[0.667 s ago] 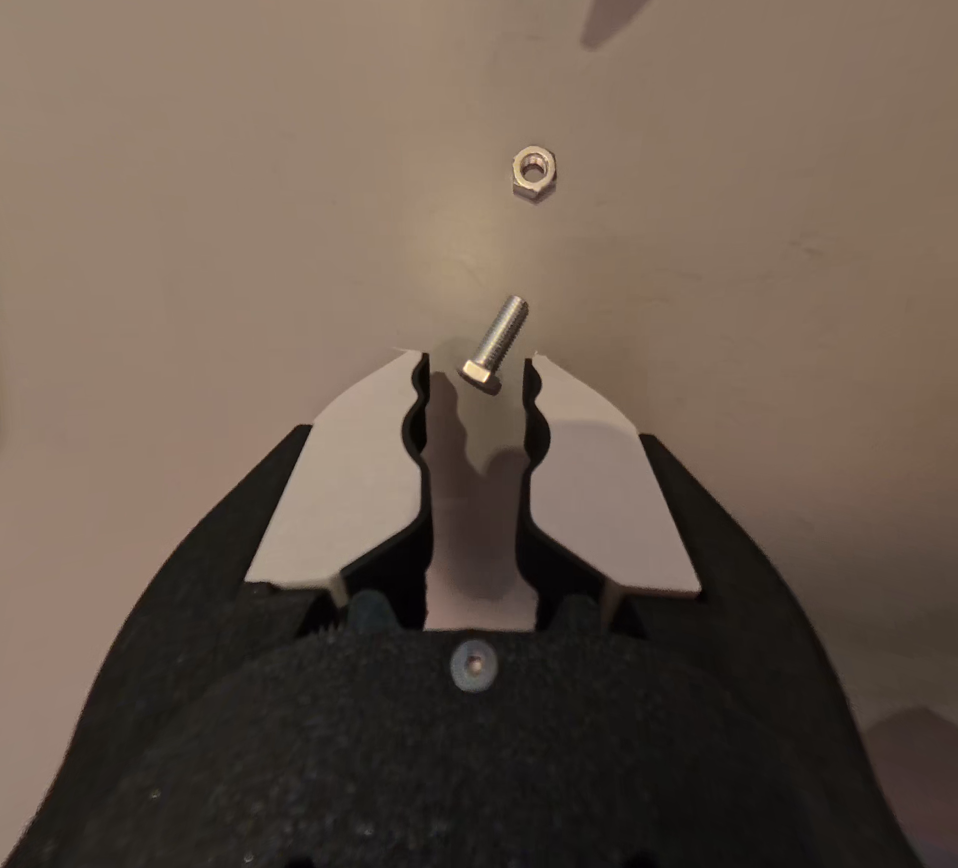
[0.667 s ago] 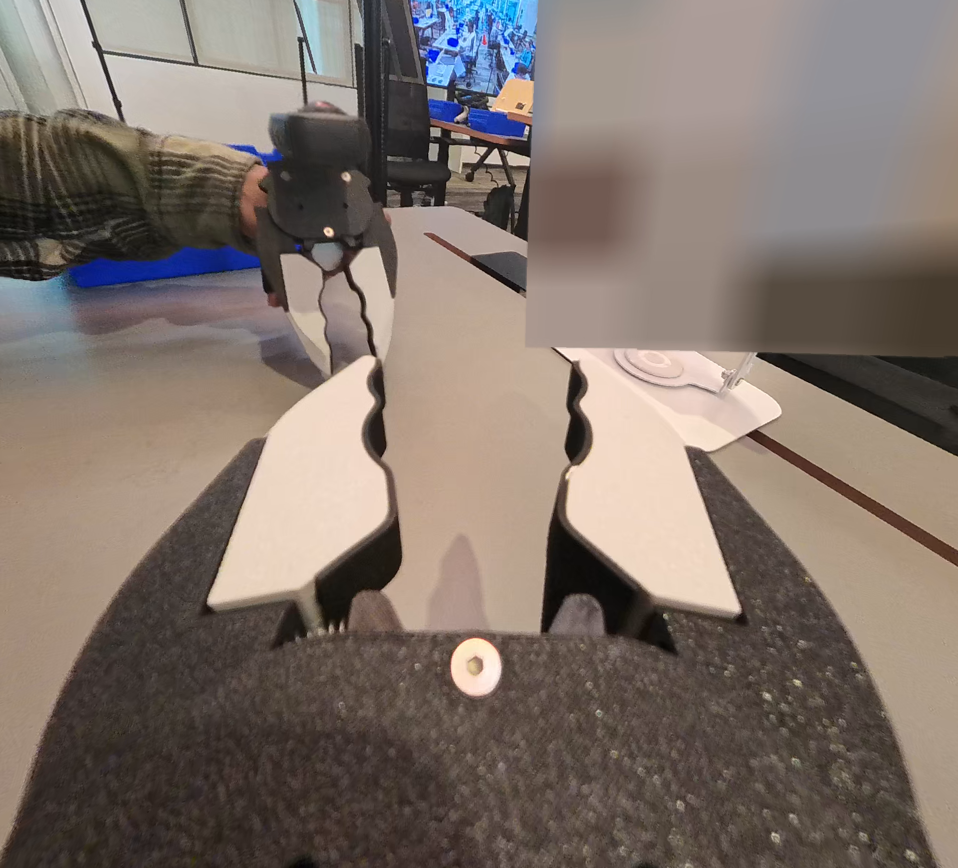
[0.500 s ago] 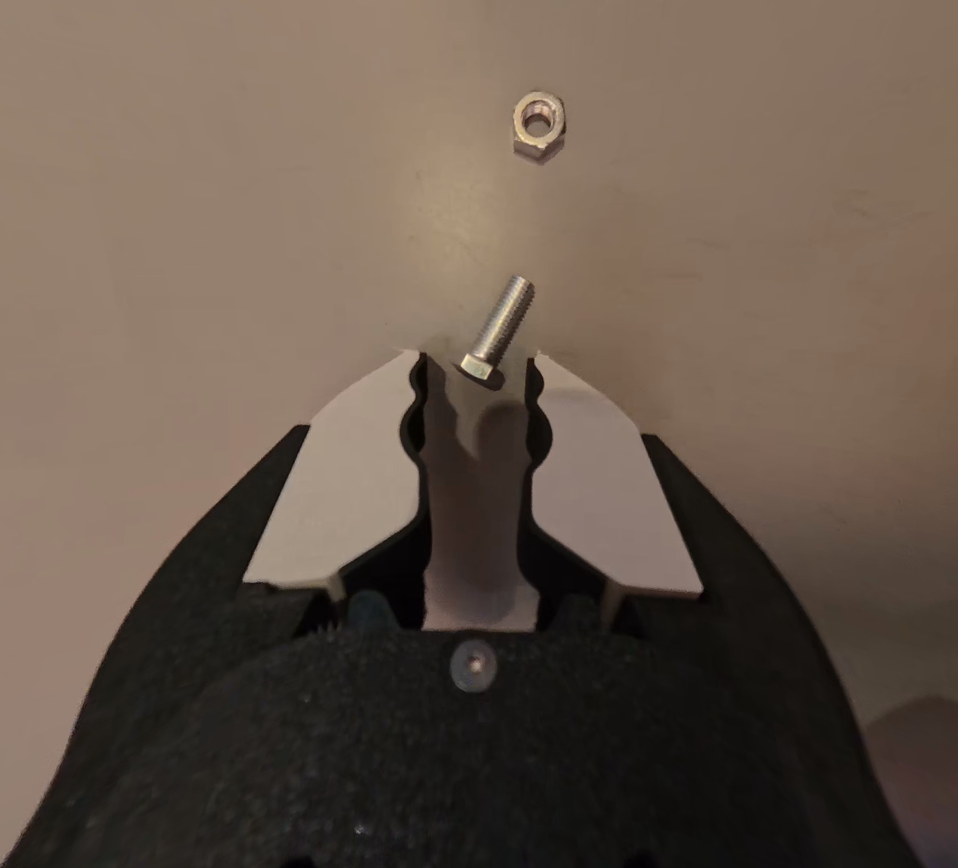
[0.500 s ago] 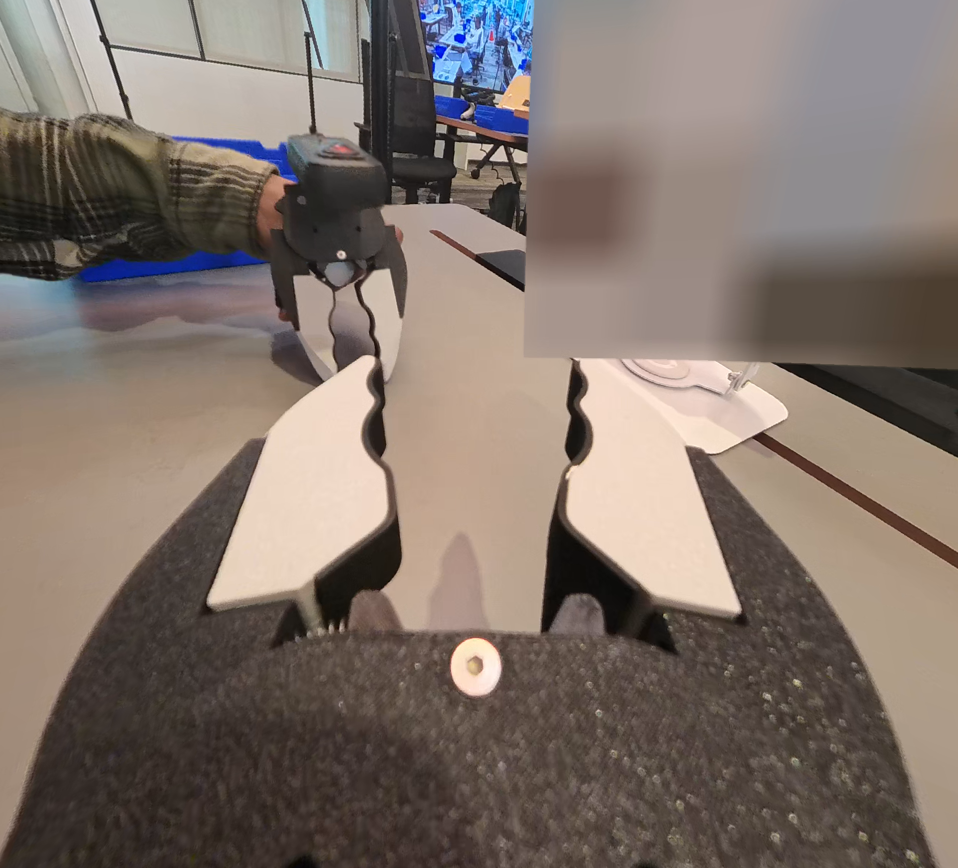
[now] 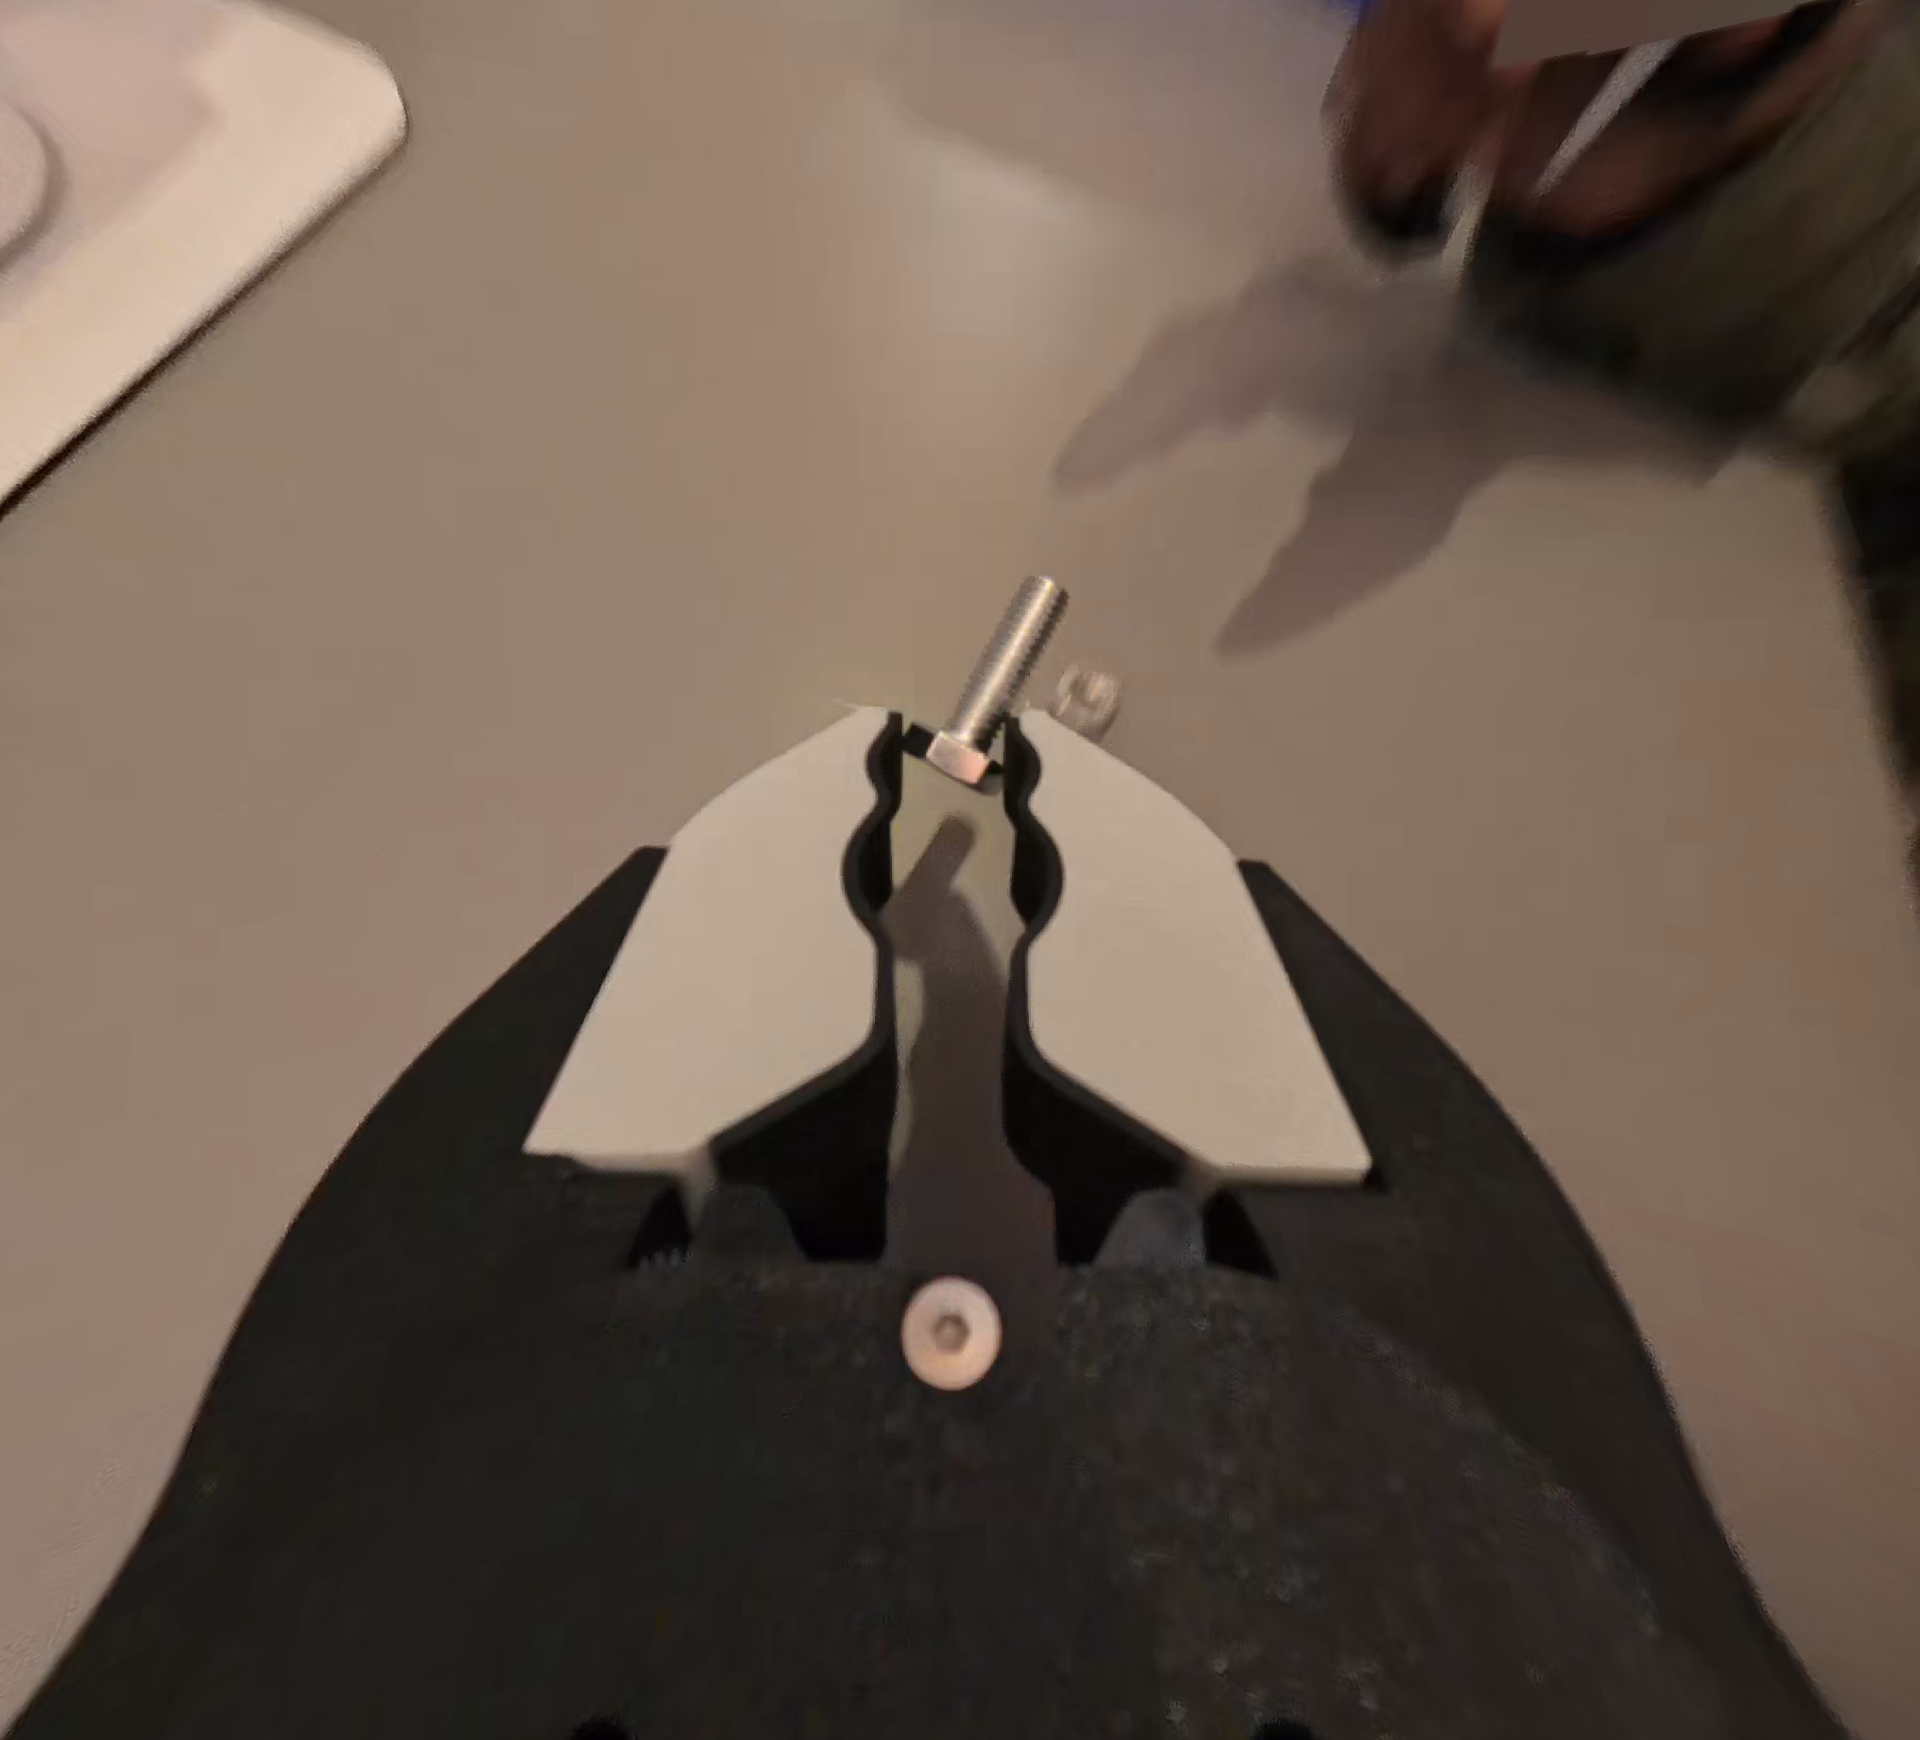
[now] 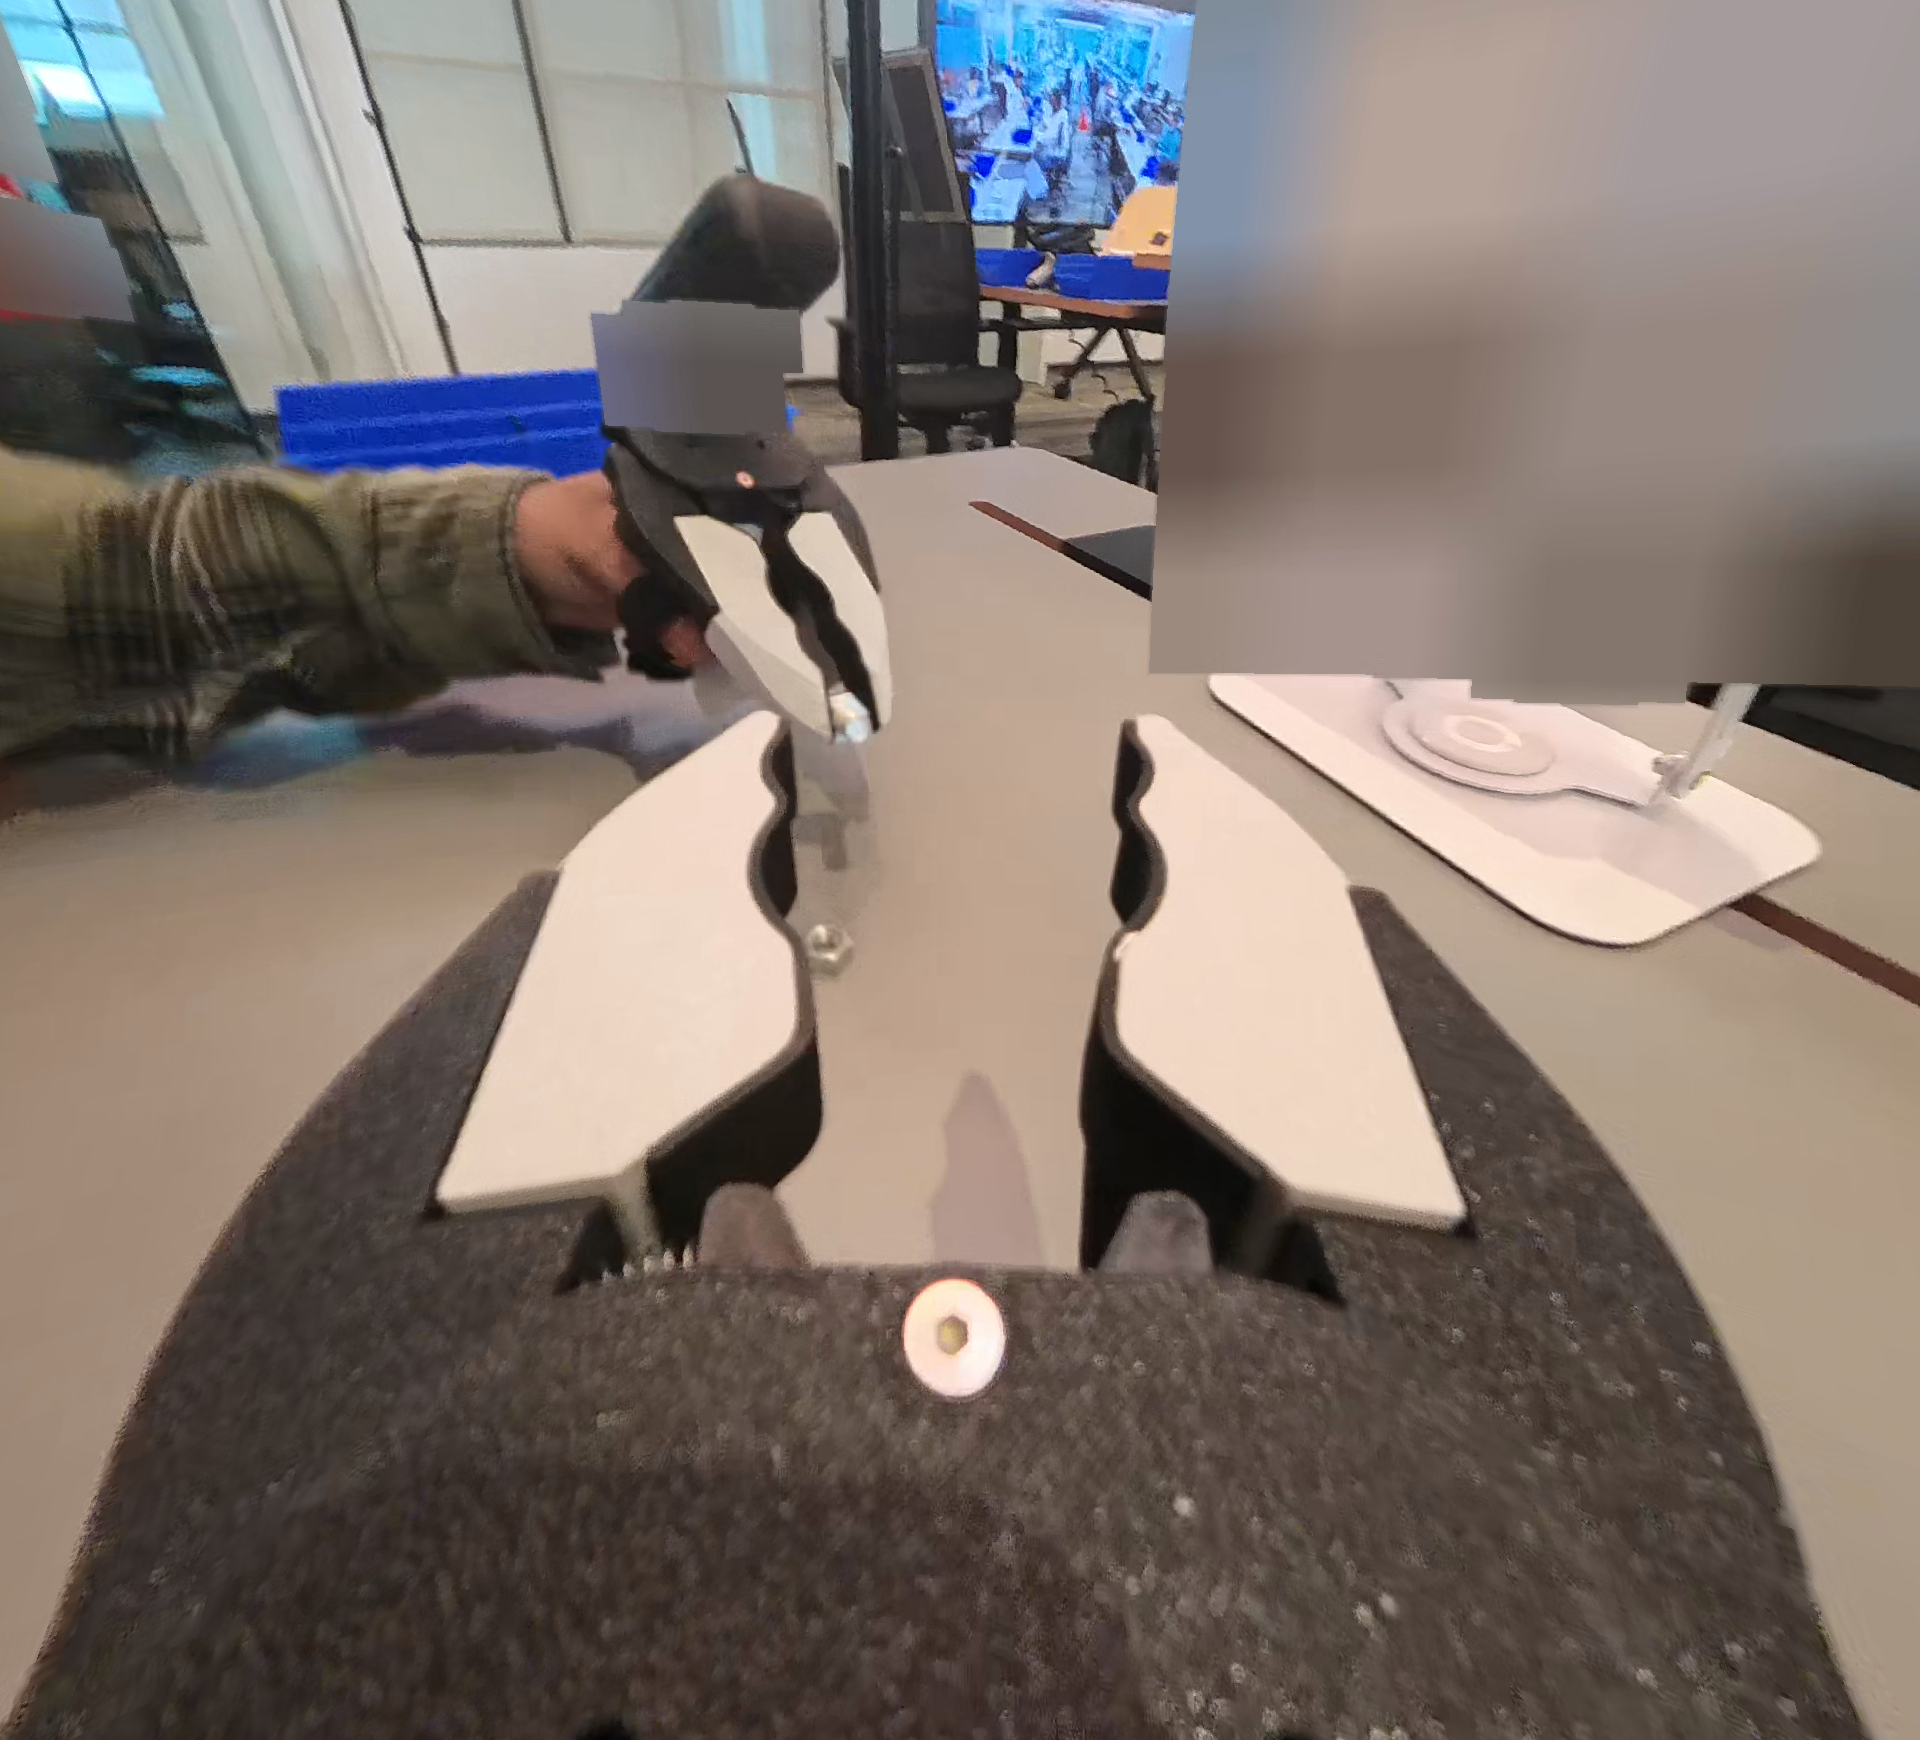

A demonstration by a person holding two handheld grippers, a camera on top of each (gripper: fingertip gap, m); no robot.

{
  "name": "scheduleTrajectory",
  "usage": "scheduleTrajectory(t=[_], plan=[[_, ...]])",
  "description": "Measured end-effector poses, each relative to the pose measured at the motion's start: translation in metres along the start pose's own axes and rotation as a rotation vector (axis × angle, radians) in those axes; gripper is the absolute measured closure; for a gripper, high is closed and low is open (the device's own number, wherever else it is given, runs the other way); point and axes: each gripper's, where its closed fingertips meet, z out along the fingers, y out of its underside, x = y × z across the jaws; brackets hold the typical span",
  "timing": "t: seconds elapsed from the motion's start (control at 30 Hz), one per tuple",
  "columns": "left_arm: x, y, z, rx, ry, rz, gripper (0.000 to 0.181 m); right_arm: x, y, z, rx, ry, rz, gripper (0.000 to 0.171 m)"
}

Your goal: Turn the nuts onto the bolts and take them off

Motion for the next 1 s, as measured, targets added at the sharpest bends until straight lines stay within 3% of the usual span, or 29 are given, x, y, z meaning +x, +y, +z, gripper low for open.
scheduleTrajectory(t=[0.03,0.17,0.27,0.43,0.63,0.7,1.0], plan=[[0.008,-0.013,-0.001,0.1,0.01,-0.043,0.163,0.0,0.0,0.003,0.014,-0.018,0.031,0.116],[0.04,-0.058,-0.006,0.449,0.115,-0.191,0.163,-0.009,-0.013,0.018,0.09,-0.115,0.137,0.124],[0.055,-0.073,-0.008,0.597,0.223,-0.265,0.163,-0.02,-0.022,0.03,0.081,-0.155,0.076,0.134],[0.064,-0.077,-0.009,0.646,0.291,-0.286,0.163,-0.04,-0.022,0.046,0.037,-0.24,0.019,0.152],[0.072,-0.08,-0.014,0.666,0.335,-0.266,0.164,-0.054,-0.017,0.06,-0.014,-0.315,-0.006,0.153],[0.074,-0.08,-0.013,0.657,0.337,-0.257,0.163,-0.058,-0.018,0.062,-0.019,-0.349,-0.003,0.161],[0.081,-0.075,-0.014,0.612,0.222,-0.021,0.162,-0.064,-0.013,0.065,-0.193,-0.469,0.202,0.162]])
